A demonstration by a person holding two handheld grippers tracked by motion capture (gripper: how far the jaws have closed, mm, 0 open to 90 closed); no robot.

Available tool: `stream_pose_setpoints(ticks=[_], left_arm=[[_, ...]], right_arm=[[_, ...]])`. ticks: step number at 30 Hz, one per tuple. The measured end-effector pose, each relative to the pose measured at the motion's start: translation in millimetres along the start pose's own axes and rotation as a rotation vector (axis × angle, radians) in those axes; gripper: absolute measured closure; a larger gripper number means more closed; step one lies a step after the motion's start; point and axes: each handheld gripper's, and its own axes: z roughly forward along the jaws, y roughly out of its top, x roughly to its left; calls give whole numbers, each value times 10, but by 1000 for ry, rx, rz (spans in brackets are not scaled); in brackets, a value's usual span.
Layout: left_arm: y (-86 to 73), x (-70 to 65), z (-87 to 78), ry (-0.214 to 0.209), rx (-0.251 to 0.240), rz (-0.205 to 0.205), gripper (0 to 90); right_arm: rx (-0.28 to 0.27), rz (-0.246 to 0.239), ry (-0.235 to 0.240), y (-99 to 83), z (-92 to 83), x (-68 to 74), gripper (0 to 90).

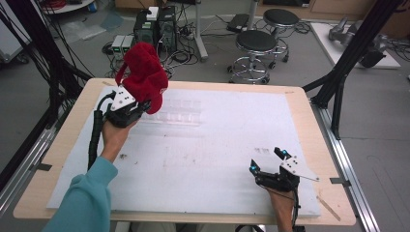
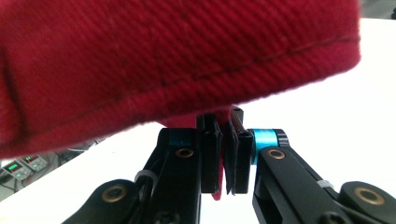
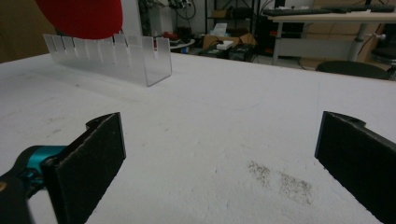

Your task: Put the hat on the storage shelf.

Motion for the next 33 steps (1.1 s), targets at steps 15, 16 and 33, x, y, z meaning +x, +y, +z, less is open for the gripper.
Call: stream_pose_setpoints(ticks=[15, 16, 33], left_arm=[[-21, -42, 78, 28, -15, -34, 856], [-20, -49, 84, 30, -21, -44, 856], [-6, -145, 158, 82, 32, -102, 856]], right_arm=[[-26, 22, -13, 11, 111, 20, 6], [-27, 15, -17, 13, 112, 27, 6], [-30, 9, -22, 8, 113, 40, 6]])
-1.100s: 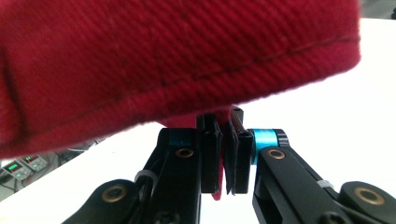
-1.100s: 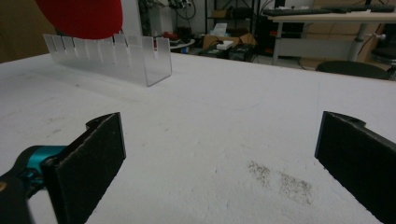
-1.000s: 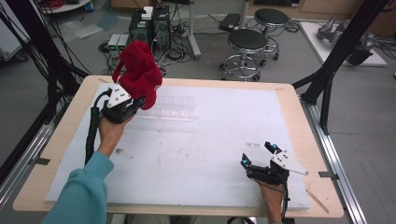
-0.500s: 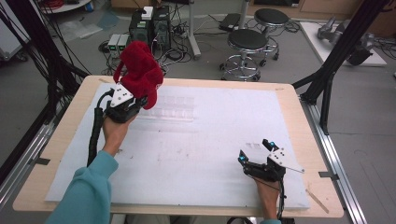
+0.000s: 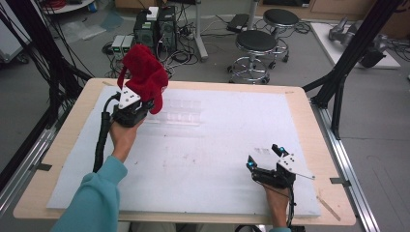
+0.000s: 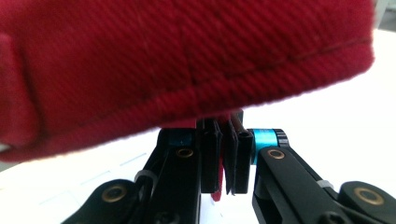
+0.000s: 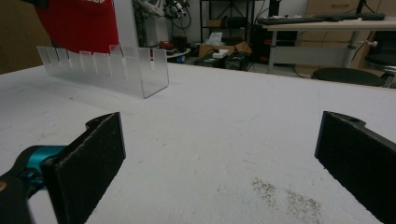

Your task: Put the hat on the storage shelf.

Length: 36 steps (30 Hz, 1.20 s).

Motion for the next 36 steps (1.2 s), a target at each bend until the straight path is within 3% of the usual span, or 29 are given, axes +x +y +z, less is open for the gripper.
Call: stream_pose_setpoints(ticks=[3, 7, 13, 17, 19, 24, 25, 28, 30, 34, 36], left_arm=[[-59, -41, 43, -2, 27, 27, 856], [-160, -45, 60, -7, 17, 13, 856], [-238, -40, 22, -24, 16, 25, 853], [-320, -26, 7, -37, 28, 4, 829], [-372, -12, 23, -37, 43, -18, 726], [-418, -23, 6, -41, 25, -12, 677], [-422, -32, 7, -42, 23, -13, 606], [-440, -53, -9, -16, 32, -12, 268], [-474, -54, -63, -17, 25, -21, 147], [-625, 3, -264, -89, 17, -37, 88], [-704, 37, -361, -130, 42, -42, 87]], right_arm=[[0, -2, 0, 0, -1, 0, 6], [3, -4, 1, 0, -1, 8, 6], [3, -5, 0, -2, -1, 9, 6], [-2, -17, -2, -6, -8, 21, 6], [-4, -7, 0, -8, -11, 14, 6], [-10, 11, 3, -9, -18, -14, 6], [-11, 13, 3, -9, -18, -12, 6], [-12, 9, 6, -9, -18, -13, 6], [-13, 9, 5, -9, -19, -13, 6], [-13, 5, 4, -10, -21, -9, 6], [-14, 4, 3, -12, -22, -3, 6]])
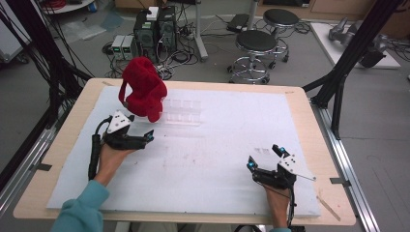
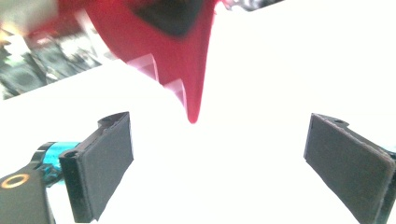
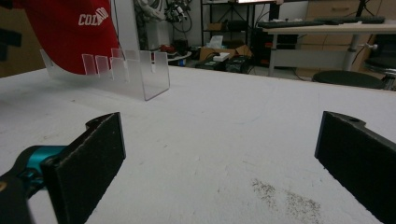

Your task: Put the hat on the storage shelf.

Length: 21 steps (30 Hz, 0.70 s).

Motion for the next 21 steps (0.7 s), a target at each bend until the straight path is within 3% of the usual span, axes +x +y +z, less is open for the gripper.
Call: stream_pose_setpoints(ticks=[4, 8, 15, 16, 18, 21], left_arm=[[-251, 82, -313, -72, -15, -7, 86], [-498, 173, -584, -96, -57, -7, 86], [-808, 260, -872, -46, -158, -46, 86], [-823, 262, -908, -36, -196, -46, 86], [-838, 258, -929, -15, -199, -31, 87], [-849, 265, -939, -21, -213, -33, 87]], right_arm=[[-3, -12, -3, -2, -6, 15, 6], [-5, -22, -7, -4, -6, 19, 6], [1, -19, -10, -3, -3, 22, 6], [1, -22, -11, -2, 0, 22, 6], [6, -28, -11, -2, 2, 30, 6], [9, -36, -14, -2, 6, 35, 6]])
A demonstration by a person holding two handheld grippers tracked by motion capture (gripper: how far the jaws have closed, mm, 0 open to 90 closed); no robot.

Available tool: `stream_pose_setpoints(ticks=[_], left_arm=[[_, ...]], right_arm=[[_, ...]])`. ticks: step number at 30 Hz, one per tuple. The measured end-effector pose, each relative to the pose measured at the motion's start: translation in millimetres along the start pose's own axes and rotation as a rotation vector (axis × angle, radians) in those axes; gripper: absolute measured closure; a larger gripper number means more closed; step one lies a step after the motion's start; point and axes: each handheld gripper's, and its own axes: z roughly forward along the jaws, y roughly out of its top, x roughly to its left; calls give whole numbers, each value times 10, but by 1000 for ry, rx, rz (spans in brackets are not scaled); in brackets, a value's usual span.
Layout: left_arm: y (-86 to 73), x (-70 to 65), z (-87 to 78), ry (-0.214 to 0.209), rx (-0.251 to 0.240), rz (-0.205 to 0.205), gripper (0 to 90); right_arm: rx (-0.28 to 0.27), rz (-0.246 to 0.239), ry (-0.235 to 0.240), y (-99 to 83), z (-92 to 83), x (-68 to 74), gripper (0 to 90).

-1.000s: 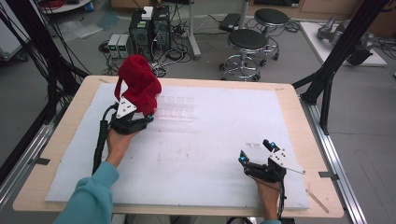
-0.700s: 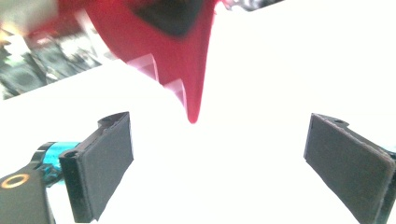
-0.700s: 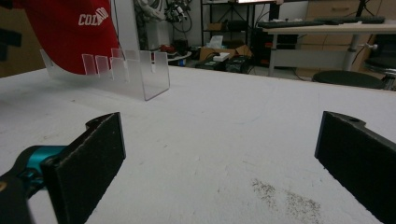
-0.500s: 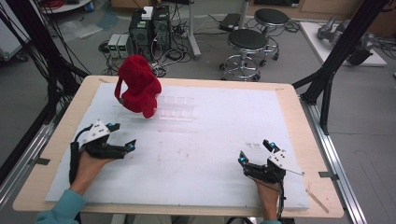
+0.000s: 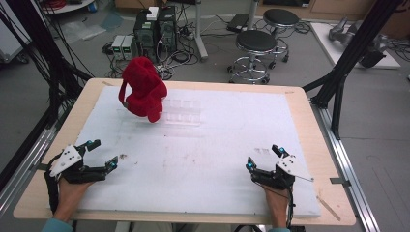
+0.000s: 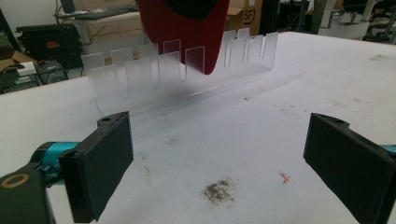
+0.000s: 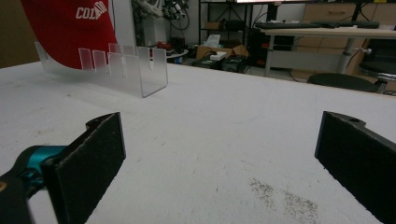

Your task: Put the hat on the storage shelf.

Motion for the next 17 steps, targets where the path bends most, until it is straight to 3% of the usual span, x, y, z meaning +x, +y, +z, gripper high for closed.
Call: stream_pose_setpoints(ticks=[7, 13, 17], left_arm=[[-12, 9, -12, -6, -15, -9, 95], [-28, -24, -45, 6, -52, 19, 111], [-34, -8, -56, 5, -71, 1, 114]], right_arm=[[-4, -7, 0, -1, -2, 4, 6], [-3, -11, -7, -4, -5, 20, 7], [11, -29, -15, 1, 8, 42, 7]])
